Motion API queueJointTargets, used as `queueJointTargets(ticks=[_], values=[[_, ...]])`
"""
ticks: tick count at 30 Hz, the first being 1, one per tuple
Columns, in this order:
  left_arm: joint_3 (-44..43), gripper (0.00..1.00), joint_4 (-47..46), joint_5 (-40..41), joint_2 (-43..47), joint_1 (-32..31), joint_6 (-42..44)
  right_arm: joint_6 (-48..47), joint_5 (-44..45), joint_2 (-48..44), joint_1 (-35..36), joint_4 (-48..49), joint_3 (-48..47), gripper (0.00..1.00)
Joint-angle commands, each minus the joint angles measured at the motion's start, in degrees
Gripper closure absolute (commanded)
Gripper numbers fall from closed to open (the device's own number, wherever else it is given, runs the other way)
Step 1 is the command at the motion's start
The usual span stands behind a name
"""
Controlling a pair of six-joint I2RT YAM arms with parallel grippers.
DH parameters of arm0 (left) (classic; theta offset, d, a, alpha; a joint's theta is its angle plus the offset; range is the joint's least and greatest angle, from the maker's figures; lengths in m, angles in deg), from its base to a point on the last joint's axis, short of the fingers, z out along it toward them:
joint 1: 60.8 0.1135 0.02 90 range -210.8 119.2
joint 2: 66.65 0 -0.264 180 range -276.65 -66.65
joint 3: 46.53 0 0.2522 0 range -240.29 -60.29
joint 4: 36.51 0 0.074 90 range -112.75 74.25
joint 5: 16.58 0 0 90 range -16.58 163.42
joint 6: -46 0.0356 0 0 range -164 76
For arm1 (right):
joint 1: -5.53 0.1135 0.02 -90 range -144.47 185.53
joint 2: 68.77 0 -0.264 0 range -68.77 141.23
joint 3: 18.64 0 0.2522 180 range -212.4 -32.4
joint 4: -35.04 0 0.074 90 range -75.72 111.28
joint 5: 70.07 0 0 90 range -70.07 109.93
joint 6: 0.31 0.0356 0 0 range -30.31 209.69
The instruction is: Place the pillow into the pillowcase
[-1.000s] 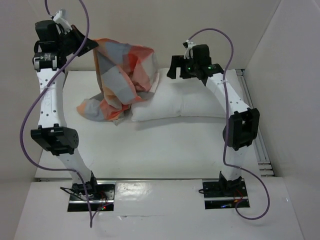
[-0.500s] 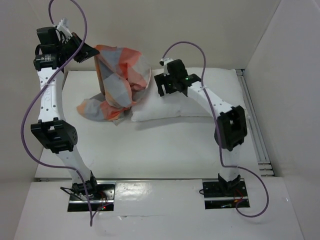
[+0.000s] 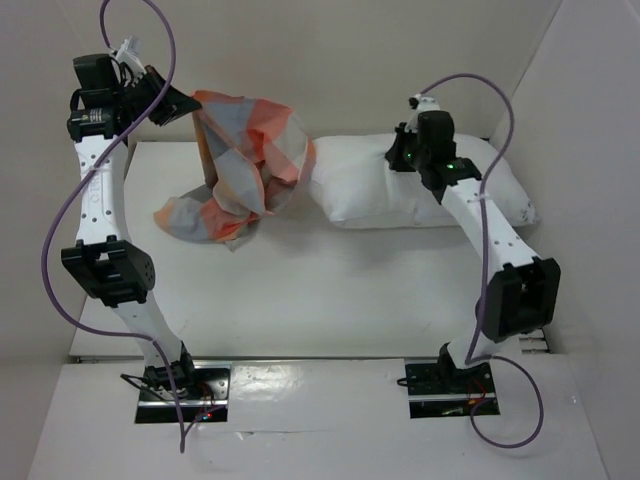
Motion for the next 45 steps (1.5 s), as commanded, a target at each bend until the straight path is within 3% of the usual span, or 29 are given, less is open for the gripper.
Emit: queueJointTargets(ticks=[1, 11, 20, 28, 34, 45], values=[[-0.8, 1.0, -1.5, -2.4, 0.9, -0.4, 1.8, 0.8, 3.2, -6.8, 0.1, 2.9, -0.1, 1.0], [-0.8, 1.0, 3.1, -2.9, -0.9, -2.5, 5.6, 1.5, 6.2, -18.7, 0.1, 6.5, 1.2, 1.0], [1.4, 1.0, 4.4, -2.4, -1.5, -6.3, 8.2, -0.5, -7.1, -17.2, 2.1, 5.9, -0.8, 1.0], [0.7, 1.0, 8.5, 0.3, -2.1, -7.3, 10.8, -1.7, -10.4, -26.1, 2.6, 5.1, 9.2, 1.0], [6.4, 1.0, 9.7, -0.3, 1.3, -7.3, 13.7, -3.0, -19.4, -26.1, 3.1, 0.7, 11.7, 1.0], [14.8, 1.0, 10.3, 1.5, 9.9, -7.9, 17.6, -1.9, -17.3, -18.4, 7.9, 6.4, 13.0, 1.0]])
